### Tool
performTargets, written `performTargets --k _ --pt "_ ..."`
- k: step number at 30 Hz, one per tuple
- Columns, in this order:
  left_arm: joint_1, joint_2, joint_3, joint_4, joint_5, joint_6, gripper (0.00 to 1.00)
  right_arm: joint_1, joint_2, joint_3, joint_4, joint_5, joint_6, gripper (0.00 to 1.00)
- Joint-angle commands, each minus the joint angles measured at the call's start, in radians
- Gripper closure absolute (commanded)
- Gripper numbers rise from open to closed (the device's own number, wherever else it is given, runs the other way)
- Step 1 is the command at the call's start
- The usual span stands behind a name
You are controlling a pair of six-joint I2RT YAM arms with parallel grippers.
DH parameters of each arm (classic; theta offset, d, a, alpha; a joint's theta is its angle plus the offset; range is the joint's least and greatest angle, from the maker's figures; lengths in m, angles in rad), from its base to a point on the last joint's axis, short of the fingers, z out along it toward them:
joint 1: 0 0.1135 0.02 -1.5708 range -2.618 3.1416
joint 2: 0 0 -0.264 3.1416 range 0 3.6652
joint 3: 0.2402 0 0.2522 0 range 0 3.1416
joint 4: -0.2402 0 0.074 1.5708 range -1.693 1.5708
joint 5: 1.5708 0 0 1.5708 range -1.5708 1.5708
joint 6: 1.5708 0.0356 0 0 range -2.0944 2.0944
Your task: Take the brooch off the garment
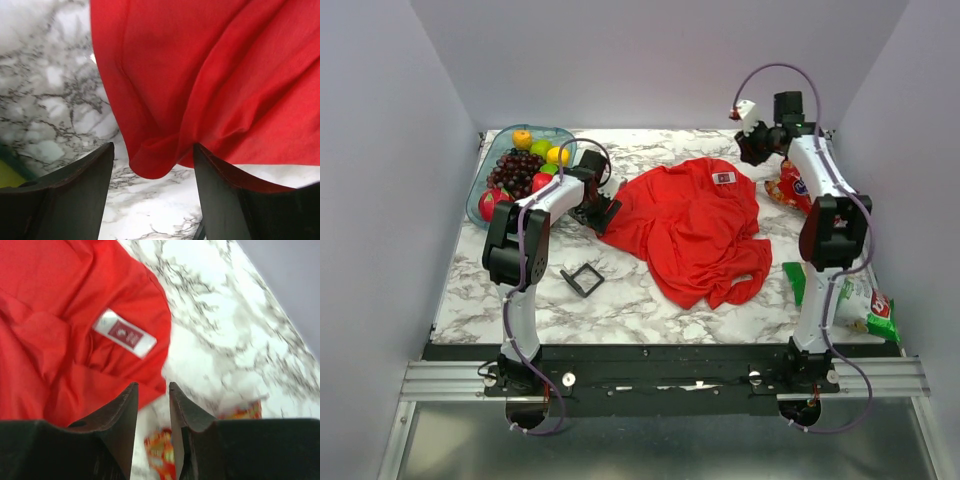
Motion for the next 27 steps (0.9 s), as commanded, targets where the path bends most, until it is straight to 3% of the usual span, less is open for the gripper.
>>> performTargets --k 1,6,12,16,18,19,20,22,27 --pt "-0.003 -0.025 -0.029 -0.038 -0.008 0.015 0.29 0.044 0.196 0.150 -0.062 0.072 -0.009 0.62" --pt "-0.003 0.010 0.012 -0.062 -0.017 0.047 0.34 0.052 0.319 0.293 -0.142 0.143 -0.057 0.62" --pt "-0.003 0.040 0.046 -0.084 0.007 0.070 0.46 0.053 0.324 0.212 -0.151 0.218 -0.158 0.62" --pt "-0.002 0.071 0.075 -0.113 0.029 0.082 0.62 0.053 0.358 0.182 -0.172 0.282 -0.193 0.73" --pt "-0.002 0.085 0.091 -0.133 0.035 0.085 0.69 0.052 0.391 0.224 -0.188 0.301 -0.183 0.83" --pt "-0.002 0.099 0.106 -0.141 0.042 0.088 0.76 0.049 0.399 0.242 -0.202 0.292 -0.170 0.87" --pt "-0.002 0.105 0.117 -0.150 0.047 0.094 0.83 0.049 0.402 0.265 -0.197 0.302 -0.147 0.99" --pt "-0.002 0.122 0.159 -0.184 0.047 0.105 1.00 0.047 0.390 0.276 -0.164 0.303 -0.130 0.99" --pt "0.033 0.116 0.331 -0.243 -0.011 0.147 1.00 0.044 0.249 0.268 -0.003 0.284 -0.019 0.99"
